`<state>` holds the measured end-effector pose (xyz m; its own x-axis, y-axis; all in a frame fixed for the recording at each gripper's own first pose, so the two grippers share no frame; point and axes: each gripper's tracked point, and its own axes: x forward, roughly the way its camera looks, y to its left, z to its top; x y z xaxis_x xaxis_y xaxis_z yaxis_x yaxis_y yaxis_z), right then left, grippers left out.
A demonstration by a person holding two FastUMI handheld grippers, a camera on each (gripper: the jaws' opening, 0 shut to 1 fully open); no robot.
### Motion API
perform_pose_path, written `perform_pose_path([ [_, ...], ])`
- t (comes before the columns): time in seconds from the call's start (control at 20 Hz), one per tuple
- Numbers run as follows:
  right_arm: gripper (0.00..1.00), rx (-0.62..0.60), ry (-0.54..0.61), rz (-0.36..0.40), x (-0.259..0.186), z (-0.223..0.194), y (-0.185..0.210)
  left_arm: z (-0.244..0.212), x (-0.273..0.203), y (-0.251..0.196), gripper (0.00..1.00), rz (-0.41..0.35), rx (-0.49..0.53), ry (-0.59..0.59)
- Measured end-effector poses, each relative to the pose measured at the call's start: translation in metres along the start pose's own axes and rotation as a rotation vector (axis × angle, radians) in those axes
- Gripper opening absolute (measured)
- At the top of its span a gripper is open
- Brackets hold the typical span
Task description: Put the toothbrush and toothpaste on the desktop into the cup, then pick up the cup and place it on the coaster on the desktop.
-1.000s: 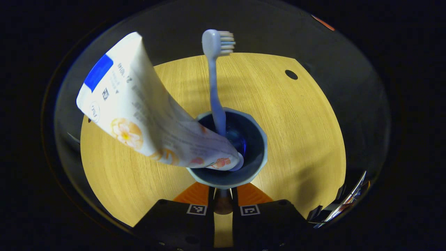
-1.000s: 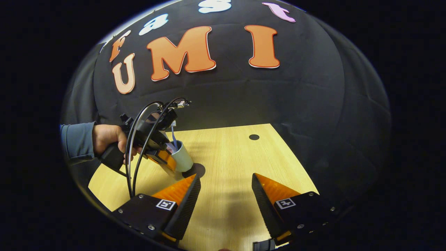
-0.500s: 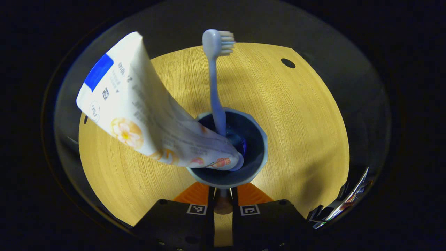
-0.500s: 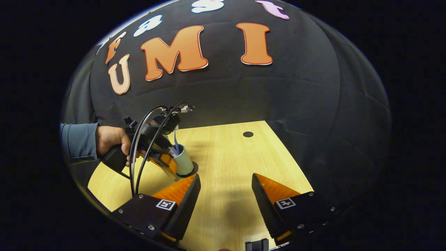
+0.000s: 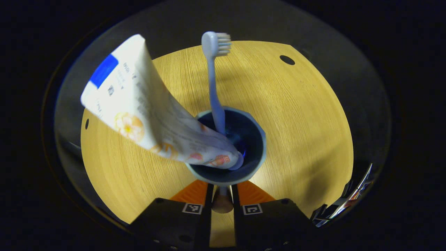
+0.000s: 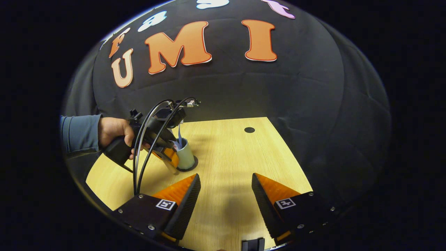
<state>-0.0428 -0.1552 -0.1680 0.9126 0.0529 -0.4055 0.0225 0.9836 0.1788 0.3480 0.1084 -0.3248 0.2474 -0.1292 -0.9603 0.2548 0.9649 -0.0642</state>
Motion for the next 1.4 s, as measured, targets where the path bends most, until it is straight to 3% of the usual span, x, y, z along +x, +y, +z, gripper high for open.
perform_pose_path([
  [0.05,0.89,-0.005,-0.001,0.003,0.0,0.001,0.002,0.003,-0.004,0.001,0.33,-0.007,0.001,-0.021],
  [0.2,0.89,-0.024,-0.01,0.013,-0.001,0.005,0.009,0.009,-0.011,0.01,0.71,0.001,0.029,-0.099],
  [0.35,0.89,-0.048,-0.038,0.031,-0.002,0.017,0.019,0.006,-0.028,0.009,0.77,-0.059,0.005,-0.185],
  [0.5,0.89,-0.084,-0.084,0.048,-0.004,0.032,0.03,0.009,-0.054,0.023,0.86,-0.066,-0.024,-0.305],
  [0.6,0.89,-0.108,-0.102,0.086,-0.003,0.037,0.043,0.011,-0.076,0.04,0.9,-0.023,-0.05,-0.424],
  [0.65,0.89,-0.125,-0.111,0.099,-0.002,0.04,0.049,0.033,-0.079,0.006,0.96,0.006,-0.053,-0.481],
  [0.7,0.89,-0.142,-0.123,0.113,-0.001,0.043,0.055,0.011,-0.1,0.056,0.99,0.033,-0.054,-0.526],
  [0.9,0.89,-0.201,-0.171,0.176,-0.001,0.054,0.08,0.003,-0.111,0.072,0.99,0.093,-0.091,-0.697],
  [1.15,0.89,-0.257,-0.256,0.235,-0.003,0.073,0.105,-0.022,-0.17,0.111,0.98,0.209,-0.107,-0.949],
  [1.4,0.89,-0.251,-0.363,0.267,-0.011,0.098,0.117,-0.045,-0.218,0.143,0.98,0.308,-0.14,-1.072],
])
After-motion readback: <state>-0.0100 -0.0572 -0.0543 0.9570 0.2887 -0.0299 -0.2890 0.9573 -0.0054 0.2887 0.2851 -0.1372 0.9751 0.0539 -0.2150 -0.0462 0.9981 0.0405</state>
